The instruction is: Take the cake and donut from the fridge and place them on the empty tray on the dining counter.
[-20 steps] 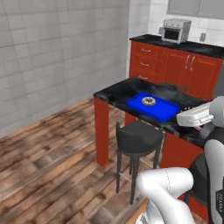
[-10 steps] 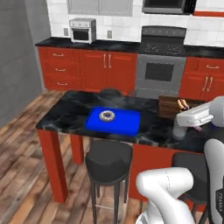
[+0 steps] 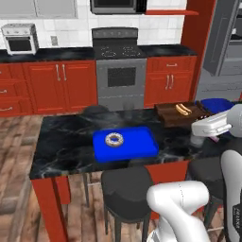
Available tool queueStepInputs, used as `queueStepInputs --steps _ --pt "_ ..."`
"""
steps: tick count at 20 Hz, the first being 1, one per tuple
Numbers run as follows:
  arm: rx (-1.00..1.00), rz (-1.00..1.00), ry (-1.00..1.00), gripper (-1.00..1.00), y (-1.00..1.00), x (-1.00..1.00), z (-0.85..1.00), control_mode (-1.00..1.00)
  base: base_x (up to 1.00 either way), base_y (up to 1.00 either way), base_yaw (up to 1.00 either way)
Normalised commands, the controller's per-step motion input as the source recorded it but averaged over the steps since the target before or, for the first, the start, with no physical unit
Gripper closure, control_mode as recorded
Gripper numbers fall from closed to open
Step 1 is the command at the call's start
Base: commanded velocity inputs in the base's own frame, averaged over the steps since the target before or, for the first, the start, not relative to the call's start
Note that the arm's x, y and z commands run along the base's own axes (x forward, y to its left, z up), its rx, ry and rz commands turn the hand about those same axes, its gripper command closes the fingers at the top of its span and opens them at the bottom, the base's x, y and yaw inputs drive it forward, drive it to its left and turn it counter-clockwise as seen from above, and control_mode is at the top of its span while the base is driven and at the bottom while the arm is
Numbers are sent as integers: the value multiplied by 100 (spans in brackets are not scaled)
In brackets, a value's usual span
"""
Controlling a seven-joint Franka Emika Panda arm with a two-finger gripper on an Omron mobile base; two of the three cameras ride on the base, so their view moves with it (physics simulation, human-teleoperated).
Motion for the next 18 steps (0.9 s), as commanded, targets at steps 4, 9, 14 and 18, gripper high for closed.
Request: queueStepInputs --steps 4,9,14,18 --pt "0 0 0 100 0 0 0 100 20 100 -30" --pt "0 0 0 100 0 0 0 100 94 32 -9" --pt "0 0 0 100 0 0 0 100 100 -7 -1" --pt "0 0 0 100 0 0 0 100 100 -26 0"
